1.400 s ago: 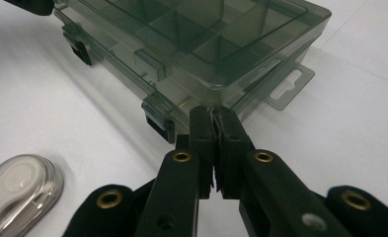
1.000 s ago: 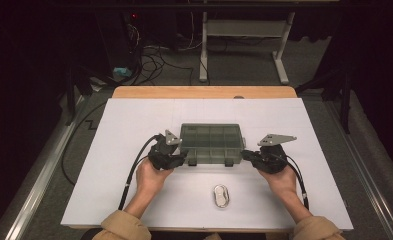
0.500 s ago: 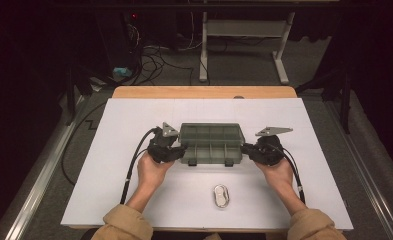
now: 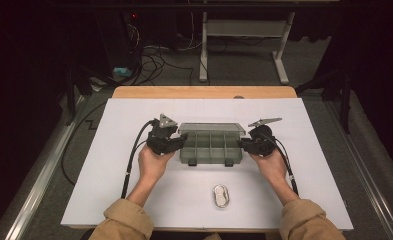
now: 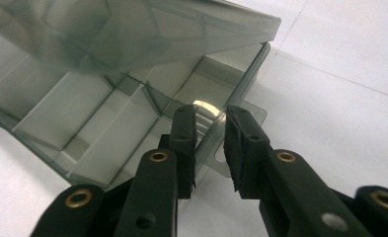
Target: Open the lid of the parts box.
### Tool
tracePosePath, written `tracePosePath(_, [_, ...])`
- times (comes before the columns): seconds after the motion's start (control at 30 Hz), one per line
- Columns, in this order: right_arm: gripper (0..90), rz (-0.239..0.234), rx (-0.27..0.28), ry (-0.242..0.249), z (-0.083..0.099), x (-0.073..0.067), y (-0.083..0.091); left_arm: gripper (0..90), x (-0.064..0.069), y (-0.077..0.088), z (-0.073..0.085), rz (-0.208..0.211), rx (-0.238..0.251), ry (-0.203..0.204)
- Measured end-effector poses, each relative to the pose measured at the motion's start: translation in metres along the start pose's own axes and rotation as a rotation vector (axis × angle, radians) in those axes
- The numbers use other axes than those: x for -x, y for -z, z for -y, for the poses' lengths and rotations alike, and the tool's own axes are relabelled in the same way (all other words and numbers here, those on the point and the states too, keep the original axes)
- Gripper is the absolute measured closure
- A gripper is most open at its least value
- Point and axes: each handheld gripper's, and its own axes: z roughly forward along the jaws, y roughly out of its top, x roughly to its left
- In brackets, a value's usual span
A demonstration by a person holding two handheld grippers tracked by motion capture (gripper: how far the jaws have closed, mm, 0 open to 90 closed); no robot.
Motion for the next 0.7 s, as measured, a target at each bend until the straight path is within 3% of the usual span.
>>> tracePosePath(0.47, [74.0,0.017,-0.026,-0.015,-0.006,0.001,-0.005,55.8,-0.004,-0.013,-0.021,0.019,0.034,0.044])
tracePosePath(0.7, [74.0,0.023,-0.026,-0.008,-0.006,0.0,-0.006,59.8,-0.011,-0.025,-0.026,0.001,0.026,0.066])
